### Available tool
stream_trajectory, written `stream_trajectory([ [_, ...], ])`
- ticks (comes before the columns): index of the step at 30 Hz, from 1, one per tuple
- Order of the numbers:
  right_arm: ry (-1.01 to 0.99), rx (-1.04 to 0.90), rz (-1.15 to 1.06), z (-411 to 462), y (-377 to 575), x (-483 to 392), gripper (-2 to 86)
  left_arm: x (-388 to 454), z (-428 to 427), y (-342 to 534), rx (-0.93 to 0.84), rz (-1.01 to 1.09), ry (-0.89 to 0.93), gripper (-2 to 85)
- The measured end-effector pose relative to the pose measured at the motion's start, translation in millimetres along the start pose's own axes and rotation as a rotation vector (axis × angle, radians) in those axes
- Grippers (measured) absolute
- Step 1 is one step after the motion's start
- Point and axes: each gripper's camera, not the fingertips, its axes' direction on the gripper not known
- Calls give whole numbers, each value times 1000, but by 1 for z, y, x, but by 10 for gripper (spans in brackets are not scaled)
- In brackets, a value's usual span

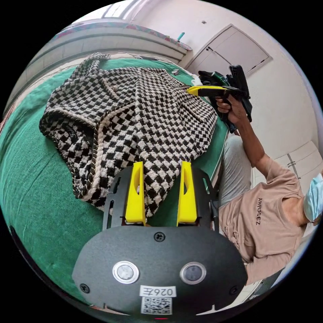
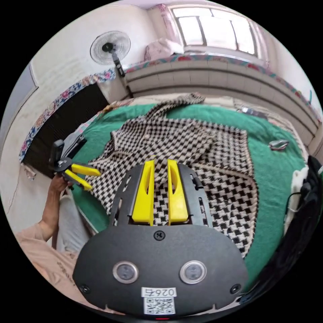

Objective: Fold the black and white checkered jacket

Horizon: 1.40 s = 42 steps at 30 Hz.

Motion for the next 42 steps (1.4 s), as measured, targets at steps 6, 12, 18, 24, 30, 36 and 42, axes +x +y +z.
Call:
stream_trajectory([
  [6,-189,-115,-211,8,-29,-36,37,20,8,-25,-126,167,-175,55],
  [12,12,-277,-431,24,-45,-86,31,10,-15,-18,-136,286,5,26],
  [18,86,-276,-257,19,-72,-47,21,-25,-24,-35,-174,191,108,49],
  [24,18,-111,-69,-3,-125,-17,53,-55,-75,-41,197,51,135,70],
  [30,40,-114,83,54,-194,-25,101,-55,-33,-80,-120,12,-22,96],
  [36,278,-193,15,101,-245,-58,3,-56,-49,-80,-110,91,12,36],
  [42,111,-46,-160,85,-272,-98,16,-75,-59,-77,-108,38,133,-5],
])
